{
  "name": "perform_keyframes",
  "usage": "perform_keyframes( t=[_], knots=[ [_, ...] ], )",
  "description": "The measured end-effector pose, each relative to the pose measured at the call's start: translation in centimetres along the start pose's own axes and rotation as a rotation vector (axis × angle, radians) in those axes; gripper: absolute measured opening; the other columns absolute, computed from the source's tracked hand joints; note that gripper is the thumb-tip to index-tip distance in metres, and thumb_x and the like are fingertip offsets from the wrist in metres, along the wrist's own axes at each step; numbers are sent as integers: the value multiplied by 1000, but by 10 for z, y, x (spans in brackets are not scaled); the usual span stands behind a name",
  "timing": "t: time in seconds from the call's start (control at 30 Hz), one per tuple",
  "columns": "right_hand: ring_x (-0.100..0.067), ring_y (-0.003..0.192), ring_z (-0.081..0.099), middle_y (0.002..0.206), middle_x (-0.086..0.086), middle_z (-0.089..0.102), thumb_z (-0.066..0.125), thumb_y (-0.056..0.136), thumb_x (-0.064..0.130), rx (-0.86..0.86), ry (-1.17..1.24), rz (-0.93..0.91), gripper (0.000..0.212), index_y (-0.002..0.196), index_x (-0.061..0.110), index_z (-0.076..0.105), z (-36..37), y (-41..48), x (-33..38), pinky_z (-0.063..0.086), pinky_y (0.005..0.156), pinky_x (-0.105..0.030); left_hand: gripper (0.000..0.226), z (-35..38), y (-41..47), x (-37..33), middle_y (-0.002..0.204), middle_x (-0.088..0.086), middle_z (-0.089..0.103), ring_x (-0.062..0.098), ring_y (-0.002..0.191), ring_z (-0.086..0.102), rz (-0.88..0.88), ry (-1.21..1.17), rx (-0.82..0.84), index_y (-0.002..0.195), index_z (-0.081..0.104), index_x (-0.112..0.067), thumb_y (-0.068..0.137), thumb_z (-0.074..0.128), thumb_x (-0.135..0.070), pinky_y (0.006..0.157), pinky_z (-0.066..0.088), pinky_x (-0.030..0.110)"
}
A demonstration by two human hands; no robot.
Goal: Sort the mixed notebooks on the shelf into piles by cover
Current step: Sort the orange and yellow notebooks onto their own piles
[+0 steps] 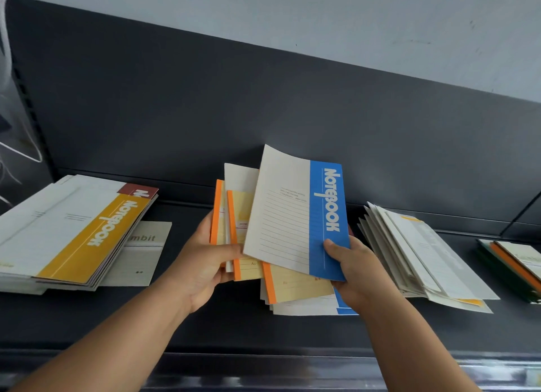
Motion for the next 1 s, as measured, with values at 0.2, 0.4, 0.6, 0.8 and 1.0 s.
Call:
perform_keyframes(
  t=[0.2, 0.4, 0.6, 0.8, 1.0],
  knots=[
    [-27, 103, 66, 111, -5, 69, 62, 96, 15, -83, -1, -7, 18, 112, 21, 60, 15, -1, -3, 58, 84, -46, 65, -2, -1, -3, 106, -5, 73, 21, 101, 69, 20, 0, -7, 117, 52, -48, 75, 76, -4, 78, 58, 44],
    [-24, 98, 66, 108, -6, 67, 60, 97, 12, -78, 57, 8, 17, 113, 17, 58, 26, -7, -3, 59, 78, -44, 65, -12, -3, -4, 108, -4, 72, 22, 102, 68, 18, 11, -37, 125, 50, -46, 80, 74, -4, 72, 58, 41],
    [-26, 101, 67, 109, -9, 69, 63, 94, 10, -20, -31, 45, 18, 112, 14, 62, 5, -6, 5, 56, 69, -39, 60, -29, -5, -10, 107, -1, 73, 25, 101, 68, 24, 20, -104, 120, 55, -41, 83, 67, 5, 76, 56, 46],
    [-19, 78, 61, 104, -7, 68, 69, 89, 14, -322, -809, -150, 29, 115, 10, 56, -42, -2, 20, 47, 61, -31, 60, -40, -6, -24, 105, -3, 74, 22, 99, 70, 73, 78, -123, 126, 53, -40, 86, 64, 4, 72, 57, 43],
    [-23, 97, 55, 127, -9, 58, 68, 90, 27, -362, -1185, -128, 50, 132, 12, 45, -35, -10, 10, 46, 71, -32, 56, -39, -9, -43, 108, -1, 74, 24, 101, 70, 128, 67, -85, 128, 54, -34, 87, 64, 2, 83, 56, 52]
  ],
)
Point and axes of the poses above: each hand's wrist, its own y-axis towards the middle knuckle, its own z-axis out of the palm, x = y × z, the point moved 7 cm from there along y, towards the middle knuckle
